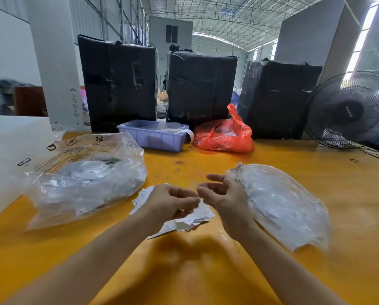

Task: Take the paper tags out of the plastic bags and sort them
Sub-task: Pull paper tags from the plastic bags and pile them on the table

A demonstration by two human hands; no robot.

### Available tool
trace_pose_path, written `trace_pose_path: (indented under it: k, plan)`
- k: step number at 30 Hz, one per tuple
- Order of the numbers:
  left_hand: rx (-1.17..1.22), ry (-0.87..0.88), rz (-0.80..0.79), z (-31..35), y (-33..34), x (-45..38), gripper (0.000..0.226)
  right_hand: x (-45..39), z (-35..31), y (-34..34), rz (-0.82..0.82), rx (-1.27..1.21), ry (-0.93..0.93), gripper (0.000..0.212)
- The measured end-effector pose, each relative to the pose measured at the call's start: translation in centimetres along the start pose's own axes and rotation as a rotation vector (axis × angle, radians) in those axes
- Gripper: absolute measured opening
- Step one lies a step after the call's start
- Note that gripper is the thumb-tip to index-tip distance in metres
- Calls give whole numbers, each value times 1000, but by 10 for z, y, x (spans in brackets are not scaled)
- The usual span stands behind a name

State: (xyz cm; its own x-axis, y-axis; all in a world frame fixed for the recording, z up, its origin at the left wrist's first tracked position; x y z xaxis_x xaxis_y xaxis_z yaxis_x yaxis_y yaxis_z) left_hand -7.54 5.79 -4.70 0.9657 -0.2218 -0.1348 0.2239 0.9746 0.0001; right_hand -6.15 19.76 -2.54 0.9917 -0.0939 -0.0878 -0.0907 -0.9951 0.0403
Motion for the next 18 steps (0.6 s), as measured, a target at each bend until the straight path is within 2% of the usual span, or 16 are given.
trace_pose_path:
  k: [3, 5, 9, 11, 13, 14, 16, 18]
  plan:
    - [-49, -29, 6, -3, -7, 0, 11, -5, 14, 3, -93, -211, 206, 43]
    - [-88, -31, 3, -2, -9, 0, 14, -7, 18, 5, -125, -235, 271, 41]
    - [-122, -7, -79, 1, -6, 2, 29, -7, 17, 4, -136, -154, 218, 27]
    - [-51, 1, -84, 1, -2, 2, 41, -6, 15, 6, -142, -135, 177, 26]
    - [27, 50, 24, 4, -7, -1, 26, -6, 12, 4, -98, -117, 134, 25]
    - [44, 73, 105, 5, -13, -4, 17, -7, 10, 1, -50, -57, 87, 22]
    - [55, 107, 247, 6, -30, -7, 10, -5, -3, -5, 63, 318, -96, 20]
    - [65, 125, 335, 3, -45, -8, 12, 1, -6, 8, 8, 700, -238, 29]
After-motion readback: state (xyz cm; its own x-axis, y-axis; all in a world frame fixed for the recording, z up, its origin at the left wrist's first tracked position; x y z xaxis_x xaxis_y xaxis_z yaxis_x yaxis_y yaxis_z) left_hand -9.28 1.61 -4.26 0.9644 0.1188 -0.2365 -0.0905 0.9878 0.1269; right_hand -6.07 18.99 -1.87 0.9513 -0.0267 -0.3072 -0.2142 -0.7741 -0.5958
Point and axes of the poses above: each hand's wrist, its own x-axis away from the middle knuckle, its own y-axis out of the palm, z = x × y, the point moved 8 cm from there along -x, towards the middle knuckle, and after that the axes turned 11 degrees about y, right-handed, at the moved point
